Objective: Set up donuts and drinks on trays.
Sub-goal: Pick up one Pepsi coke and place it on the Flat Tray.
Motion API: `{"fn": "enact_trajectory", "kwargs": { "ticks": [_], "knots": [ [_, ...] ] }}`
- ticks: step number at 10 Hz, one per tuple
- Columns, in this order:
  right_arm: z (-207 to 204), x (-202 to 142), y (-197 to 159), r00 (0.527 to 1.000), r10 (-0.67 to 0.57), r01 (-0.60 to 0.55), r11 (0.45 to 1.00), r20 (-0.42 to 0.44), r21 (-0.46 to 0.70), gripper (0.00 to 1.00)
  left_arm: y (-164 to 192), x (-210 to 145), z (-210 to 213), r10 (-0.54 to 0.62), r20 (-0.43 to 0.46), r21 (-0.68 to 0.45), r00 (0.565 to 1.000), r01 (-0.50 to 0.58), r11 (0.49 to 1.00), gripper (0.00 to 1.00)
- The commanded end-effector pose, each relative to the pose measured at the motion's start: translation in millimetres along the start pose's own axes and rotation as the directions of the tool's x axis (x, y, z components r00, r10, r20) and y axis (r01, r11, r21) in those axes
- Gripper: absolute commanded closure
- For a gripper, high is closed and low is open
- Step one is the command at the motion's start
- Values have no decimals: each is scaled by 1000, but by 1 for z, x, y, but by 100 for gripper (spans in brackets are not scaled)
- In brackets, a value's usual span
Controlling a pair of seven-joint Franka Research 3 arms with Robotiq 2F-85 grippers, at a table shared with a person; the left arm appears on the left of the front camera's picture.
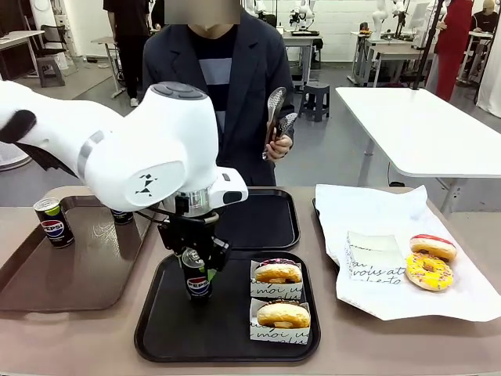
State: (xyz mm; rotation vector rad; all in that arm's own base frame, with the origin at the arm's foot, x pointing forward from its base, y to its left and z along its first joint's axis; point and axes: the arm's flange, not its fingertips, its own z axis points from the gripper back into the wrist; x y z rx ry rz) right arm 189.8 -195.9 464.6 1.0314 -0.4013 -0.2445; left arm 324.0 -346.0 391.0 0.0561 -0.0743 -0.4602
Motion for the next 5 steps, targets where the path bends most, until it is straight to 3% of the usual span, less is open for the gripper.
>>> {"fn": "enact_trajectory", "kwargs": {
  "ticks": [1,2,3,5],
  "knots": [
    [0,1,-1,1000,18,-18,1000,6,20,0,0,10,2,6,-7,-21,1000,-6,1000,42],
    [0,1,-1,1000,18,-18,1000,6,20,0,4,10,3,-5,-10,-30,1000,5,1000,38],
    [0,1,-1,1000,18,-18,1000,6,20,0,2,7,6,-12,-9,-38,1000,12,999,0],
    [0,1,-1,1000,18,-18,1000,6,20,0,2,-2,18,-18,-5,-51,1000,18,999,0]
  ]
}}
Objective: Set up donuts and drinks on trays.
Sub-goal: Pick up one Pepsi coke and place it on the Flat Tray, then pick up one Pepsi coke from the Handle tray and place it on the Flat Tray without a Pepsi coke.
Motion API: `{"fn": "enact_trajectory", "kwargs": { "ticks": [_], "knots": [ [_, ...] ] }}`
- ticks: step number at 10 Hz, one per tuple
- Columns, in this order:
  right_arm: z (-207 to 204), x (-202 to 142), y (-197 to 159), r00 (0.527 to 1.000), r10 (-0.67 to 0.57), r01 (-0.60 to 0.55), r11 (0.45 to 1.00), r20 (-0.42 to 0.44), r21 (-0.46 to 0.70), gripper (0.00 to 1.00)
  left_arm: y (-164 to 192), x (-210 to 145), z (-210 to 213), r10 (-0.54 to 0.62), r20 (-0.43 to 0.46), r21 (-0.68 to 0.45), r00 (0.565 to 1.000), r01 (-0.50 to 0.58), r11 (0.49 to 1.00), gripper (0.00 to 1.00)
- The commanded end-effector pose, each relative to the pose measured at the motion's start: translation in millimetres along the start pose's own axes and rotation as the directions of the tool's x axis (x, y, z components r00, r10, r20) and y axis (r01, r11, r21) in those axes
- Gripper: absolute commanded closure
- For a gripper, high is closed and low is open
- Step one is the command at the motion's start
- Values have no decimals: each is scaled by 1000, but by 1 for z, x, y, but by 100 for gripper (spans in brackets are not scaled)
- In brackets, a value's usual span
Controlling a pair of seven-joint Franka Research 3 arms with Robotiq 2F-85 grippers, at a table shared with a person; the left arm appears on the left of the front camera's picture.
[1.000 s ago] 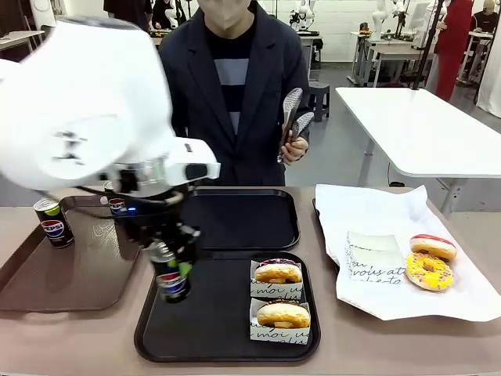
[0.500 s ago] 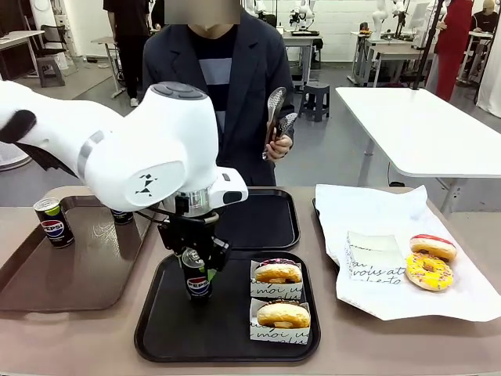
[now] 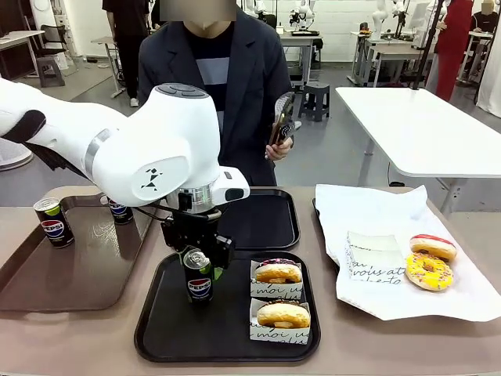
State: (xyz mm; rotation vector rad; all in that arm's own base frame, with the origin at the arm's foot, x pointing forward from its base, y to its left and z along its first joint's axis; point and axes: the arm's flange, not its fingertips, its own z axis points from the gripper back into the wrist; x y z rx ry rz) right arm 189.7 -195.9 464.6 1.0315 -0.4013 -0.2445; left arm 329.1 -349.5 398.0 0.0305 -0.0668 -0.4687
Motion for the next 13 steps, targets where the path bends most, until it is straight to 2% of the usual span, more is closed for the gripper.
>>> {"fn": "enact_trajectory", "kwargs": {
  "ticks": [1,2,3,6,8,9,13],
  "knots": [
    [0,1,-1,1000,18,-18,1000,6,20,0,2,-15,20,2,-9,-29,1000,-2,1000,17],
    [0,1,-1,1000,18,-18,1000,6,20,0,2,-23,30,7,-1,-27,1000,-7,1000,11],
    [0,1,-1,1000,18,-18,1000,6,20,0,2,-35,44,27,0,-21,1000,-27,999,0],
    [0,1,-1,1000,18,-18,1000,6,20,0,5,-62,74,81,14,-28,997,-80,996,0],
    [0,1,-1,1000,18,-18,1000,6,20,0,6,-73,84,118,-18,-3,993,-119,993,0],
    [0,1,-1,1000,18,-18,1000,6,20,0,3,-56,80,72,10,-20,997,-71,997,0],
    [0,1,-1,1000,18,-18,1000,6,20,0,4,-62,84,82,2,-12,997,-82,997,0]
  ]
}}
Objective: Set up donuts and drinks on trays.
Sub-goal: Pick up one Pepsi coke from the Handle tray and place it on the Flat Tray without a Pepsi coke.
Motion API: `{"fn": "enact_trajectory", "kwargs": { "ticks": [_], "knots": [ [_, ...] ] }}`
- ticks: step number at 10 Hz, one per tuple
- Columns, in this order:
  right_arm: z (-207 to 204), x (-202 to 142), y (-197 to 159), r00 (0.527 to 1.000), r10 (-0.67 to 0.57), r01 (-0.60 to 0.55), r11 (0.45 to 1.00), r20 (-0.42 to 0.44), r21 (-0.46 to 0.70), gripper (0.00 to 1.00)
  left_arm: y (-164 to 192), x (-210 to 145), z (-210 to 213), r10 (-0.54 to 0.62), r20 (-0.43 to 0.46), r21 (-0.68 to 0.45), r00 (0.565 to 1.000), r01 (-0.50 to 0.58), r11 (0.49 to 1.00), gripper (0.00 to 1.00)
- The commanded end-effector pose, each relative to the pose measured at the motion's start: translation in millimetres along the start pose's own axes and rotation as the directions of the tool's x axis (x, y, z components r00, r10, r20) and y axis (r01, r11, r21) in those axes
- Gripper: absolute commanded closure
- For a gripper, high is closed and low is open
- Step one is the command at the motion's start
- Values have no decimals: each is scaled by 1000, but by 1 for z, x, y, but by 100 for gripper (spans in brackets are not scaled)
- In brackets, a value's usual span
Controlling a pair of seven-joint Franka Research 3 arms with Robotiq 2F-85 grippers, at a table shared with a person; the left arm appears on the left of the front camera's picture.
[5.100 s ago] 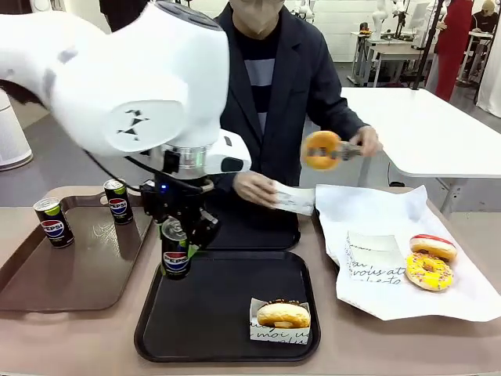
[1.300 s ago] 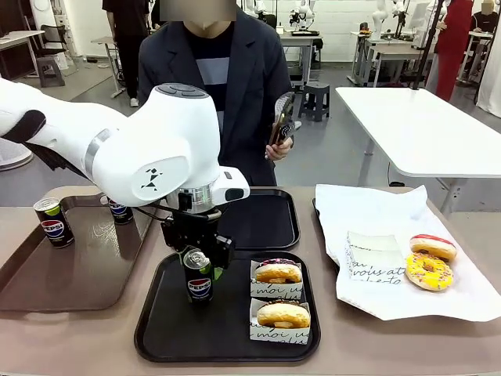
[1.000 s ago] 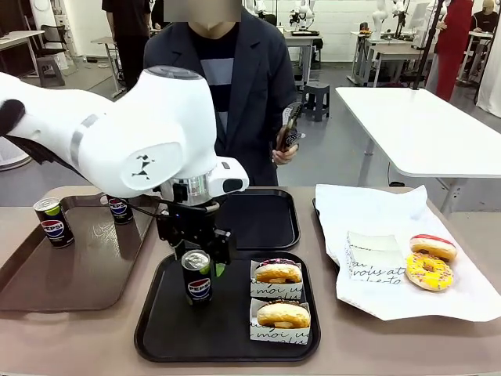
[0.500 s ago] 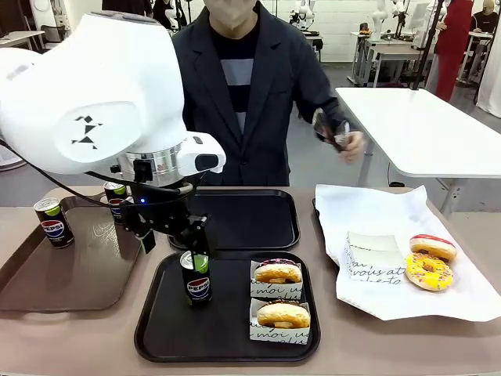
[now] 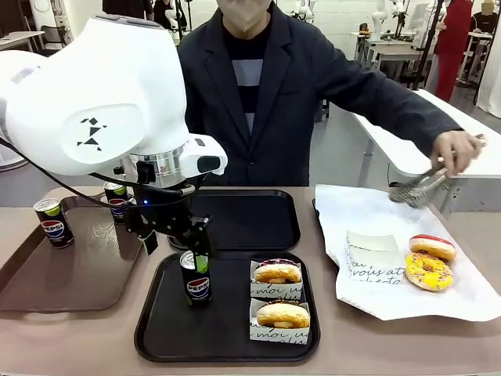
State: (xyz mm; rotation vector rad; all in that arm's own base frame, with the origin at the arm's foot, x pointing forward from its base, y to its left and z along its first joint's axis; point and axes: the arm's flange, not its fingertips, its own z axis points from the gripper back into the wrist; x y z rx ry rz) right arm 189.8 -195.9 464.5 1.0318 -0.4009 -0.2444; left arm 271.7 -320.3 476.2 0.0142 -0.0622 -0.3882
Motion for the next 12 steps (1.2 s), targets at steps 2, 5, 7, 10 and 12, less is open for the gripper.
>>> {"fn": "enact_trajectory", "kwargs": {
  "ticks": [2,5,7,10,12],
  "knots": [
    [0,1,-1,1000,18,-18,1000,7,20,0,81,45,43,174,92,-4,980,-175,985,0],
    [0,1,-1,1000,18,-18,1000,7,20,0,200,46,54,340,98,55,935,-346,937,0],
    [0,1,-1,1000,18,-18,1000,7,20,0,263,44,47,415,112,130,903,-427,895,0],
    [0,1,-1,1000,18,-18,1000,7,20,0,319,30,32,487,133,45,863,-496,867,0],
    [0,1,-1,1000,18,-18,1000,7,20,0,346,30,25,511,177,-10,841,-517,856,0]
  ]
}}
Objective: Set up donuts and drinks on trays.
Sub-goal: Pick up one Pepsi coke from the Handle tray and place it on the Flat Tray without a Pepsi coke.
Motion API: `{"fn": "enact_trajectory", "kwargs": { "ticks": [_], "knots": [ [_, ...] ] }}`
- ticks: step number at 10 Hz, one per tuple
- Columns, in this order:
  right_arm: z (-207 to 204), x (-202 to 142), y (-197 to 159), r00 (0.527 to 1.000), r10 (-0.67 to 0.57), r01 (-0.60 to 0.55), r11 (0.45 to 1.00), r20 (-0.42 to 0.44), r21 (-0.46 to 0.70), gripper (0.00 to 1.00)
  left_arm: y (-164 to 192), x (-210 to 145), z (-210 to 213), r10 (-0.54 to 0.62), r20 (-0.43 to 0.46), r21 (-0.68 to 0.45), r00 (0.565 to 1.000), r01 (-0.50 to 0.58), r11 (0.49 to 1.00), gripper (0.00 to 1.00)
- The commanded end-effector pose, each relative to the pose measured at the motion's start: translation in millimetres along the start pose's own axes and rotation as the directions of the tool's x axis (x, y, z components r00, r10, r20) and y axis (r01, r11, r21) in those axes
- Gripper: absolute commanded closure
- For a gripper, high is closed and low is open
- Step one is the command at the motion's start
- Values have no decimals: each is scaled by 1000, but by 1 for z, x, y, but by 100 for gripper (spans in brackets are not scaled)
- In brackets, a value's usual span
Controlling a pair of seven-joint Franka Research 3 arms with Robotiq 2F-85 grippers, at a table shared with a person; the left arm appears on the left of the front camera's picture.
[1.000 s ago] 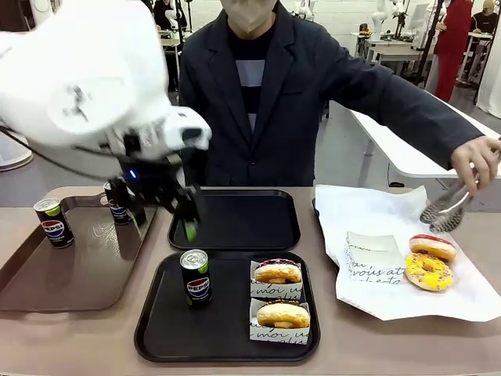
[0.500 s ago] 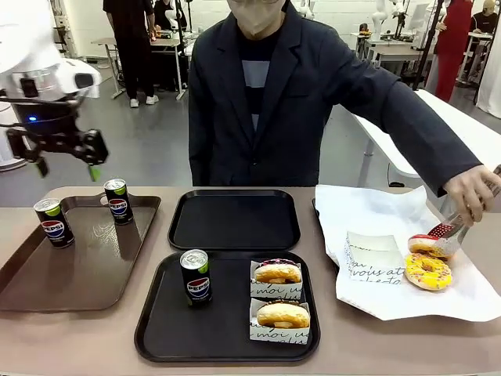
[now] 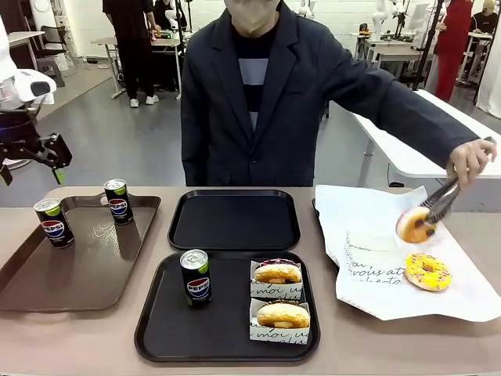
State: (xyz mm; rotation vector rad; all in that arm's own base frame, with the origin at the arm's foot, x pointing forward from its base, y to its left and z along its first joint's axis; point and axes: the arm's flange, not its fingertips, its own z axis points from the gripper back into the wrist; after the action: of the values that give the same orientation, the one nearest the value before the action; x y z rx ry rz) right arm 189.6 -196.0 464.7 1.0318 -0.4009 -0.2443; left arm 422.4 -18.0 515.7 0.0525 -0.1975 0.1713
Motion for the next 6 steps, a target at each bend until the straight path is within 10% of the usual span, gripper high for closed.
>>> {"fn": "enact_trajectory", "kwargs": {
  "ticks": [1,6],
  "knots": [
    [0,1,-1,1000,18,-18,1000,7,20,0,11,7,-5,-30,65,-34,997,32,999,0],
    [0,1,-1,1000,18,-18,1000,7,20,0,0,0,0,0,0,0,1000,0,1000,0]
  ]
}}
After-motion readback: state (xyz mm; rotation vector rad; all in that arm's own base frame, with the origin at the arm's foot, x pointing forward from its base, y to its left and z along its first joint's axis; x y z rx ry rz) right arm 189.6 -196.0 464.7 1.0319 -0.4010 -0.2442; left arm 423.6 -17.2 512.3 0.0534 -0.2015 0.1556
